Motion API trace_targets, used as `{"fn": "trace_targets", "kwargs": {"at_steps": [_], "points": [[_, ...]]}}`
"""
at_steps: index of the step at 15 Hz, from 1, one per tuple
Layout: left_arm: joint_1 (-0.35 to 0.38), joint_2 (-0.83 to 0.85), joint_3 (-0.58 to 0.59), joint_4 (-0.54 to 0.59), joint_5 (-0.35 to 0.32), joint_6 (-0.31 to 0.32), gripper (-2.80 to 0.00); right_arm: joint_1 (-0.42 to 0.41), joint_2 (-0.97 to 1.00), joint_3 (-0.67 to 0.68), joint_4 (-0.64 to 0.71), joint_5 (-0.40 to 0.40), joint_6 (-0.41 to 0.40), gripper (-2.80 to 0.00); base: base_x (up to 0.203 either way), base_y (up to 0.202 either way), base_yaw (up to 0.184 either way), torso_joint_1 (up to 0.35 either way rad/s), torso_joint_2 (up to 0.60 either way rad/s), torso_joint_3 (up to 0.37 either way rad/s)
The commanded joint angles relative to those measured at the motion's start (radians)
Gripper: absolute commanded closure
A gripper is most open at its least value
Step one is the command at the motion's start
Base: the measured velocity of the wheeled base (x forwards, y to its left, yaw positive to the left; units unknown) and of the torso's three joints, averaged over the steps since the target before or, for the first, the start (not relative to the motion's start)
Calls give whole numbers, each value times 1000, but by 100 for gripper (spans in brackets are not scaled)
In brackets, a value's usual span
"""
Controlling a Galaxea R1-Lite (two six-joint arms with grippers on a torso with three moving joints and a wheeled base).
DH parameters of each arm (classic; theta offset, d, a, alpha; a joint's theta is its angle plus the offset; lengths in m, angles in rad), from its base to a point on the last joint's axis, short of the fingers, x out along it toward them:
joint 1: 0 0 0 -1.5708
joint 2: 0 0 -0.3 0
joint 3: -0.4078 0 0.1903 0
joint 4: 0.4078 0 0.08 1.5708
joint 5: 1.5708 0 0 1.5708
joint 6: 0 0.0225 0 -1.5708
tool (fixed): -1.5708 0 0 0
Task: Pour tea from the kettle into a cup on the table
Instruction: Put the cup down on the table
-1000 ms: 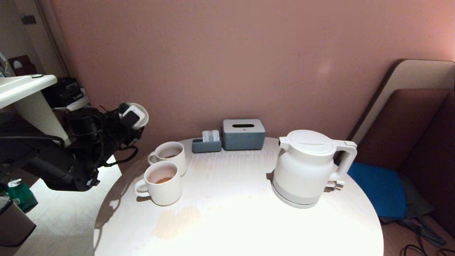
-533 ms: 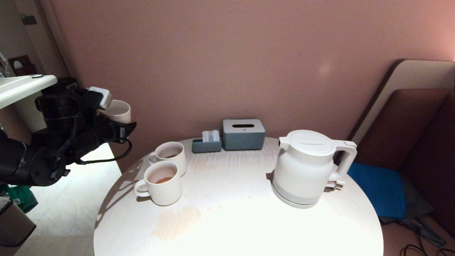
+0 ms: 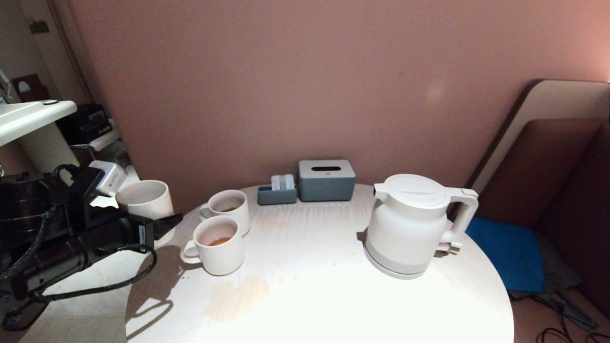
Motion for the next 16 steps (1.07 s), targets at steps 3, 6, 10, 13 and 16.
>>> {"fn": "trace_targets", "kwargs": {"at_steps": [3,6,10,13,16], "points": [[-119,-281,139,5,-24,-26,0,0,1,0,-1,0,0,0,0,0,0,0,0,0],[-183,-329,201,27,-20,-34,0,0,1,0,1,0,0,0,0,0,0,0,0,0],[-283,-321,202,64,-16,-34,0,0,1,0,-1,0,0,0,0,0,0,0,0,0],[-440,-256,187,60,85,-40,0,0,1,0,-1,0,0,0,0,0,0,0,0,0],[-647,-158,149,54,293,-110,0,0,1,0,-1,0,0,0,0,0,0,0,0,0]]}}
